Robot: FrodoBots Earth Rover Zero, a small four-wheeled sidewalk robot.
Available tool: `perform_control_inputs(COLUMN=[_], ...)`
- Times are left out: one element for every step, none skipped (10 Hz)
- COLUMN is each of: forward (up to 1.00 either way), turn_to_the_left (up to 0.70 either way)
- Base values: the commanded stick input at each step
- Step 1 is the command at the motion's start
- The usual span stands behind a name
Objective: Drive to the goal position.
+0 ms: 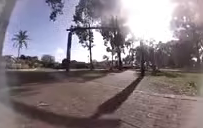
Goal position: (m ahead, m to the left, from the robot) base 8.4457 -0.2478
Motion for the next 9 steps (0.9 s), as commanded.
perform_control_inputs(forward=[1.0, 1.0, 1.0, 1.0, 1.0, 1.0, 1.0, 1.0, 1.0], turn_to_the_left=[-0.13, -0.21, -0.4, -0.4, -0.4, 0.0, 0.0, 0.0, 0.0])
